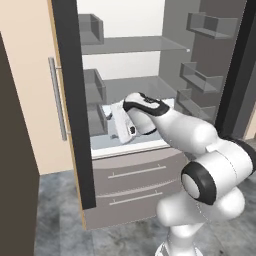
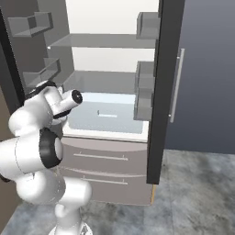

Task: Place one of the steaks on the plate and the other in the bowl. Then place the bowl in the fridge.

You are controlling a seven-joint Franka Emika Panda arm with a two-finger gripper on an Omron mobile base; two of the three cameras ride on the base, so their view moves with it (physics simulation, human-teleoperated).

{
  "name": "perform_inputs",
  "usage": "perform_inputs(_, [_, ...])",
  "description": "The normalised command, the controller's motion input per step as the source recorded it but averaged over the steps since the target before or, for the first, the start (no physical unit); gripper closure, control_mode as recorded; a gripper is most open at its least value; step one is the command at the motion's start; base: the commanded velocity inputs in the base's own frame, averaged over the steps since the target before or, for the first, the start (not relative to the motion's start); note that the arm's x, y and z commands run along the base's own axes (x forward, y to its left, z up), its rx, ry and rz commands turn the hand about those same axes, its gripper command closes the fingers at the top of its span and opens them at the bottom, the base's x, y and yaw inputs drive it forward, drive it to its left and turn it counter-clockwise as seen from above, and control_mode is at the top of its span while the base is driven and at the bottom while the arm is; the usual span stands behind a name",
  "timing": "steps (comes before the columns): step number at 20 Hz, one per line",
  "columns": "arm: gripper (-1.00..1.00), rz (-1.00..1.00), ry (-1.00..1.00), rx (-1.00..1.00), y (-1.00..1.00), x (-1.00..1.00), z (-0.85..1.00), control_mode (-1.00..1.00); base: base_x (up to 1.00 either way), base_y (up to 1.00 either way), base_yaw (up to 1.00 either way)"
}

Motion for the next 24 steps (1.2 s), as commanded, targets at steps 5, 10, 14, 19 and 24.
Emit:
perform_inputs(5, [-1.00, -0.10, 0.00, -0.11, 0.28, -0.12, 0.17, -1.00, 0.00, 0.00, 0.00])
perform_inputs(10, [-1.00, -0.04, 0.03, -0.28, -0.70, 0.06, 0.32, -1.00, 0.00, 0.00, 0.00])
perform_inputs(14, [-1.00, 0.00, -0.02, -0.34, -1.00, -0.06, 0.22, -1.00, 0.00, 0.00, 0.00])
perform_inputs(19, [-1.00, 0.02, -0.18, -0.39, -1.00, -0.47, 0.03, -1.00, 0.00, 0.00, 0.00])
perform_inputs(24, [-1.00, 0.37, -0.12, -0.58, -0.96, -0.24, 0.00, -1.00, 0.00, 0.00, 0.00])
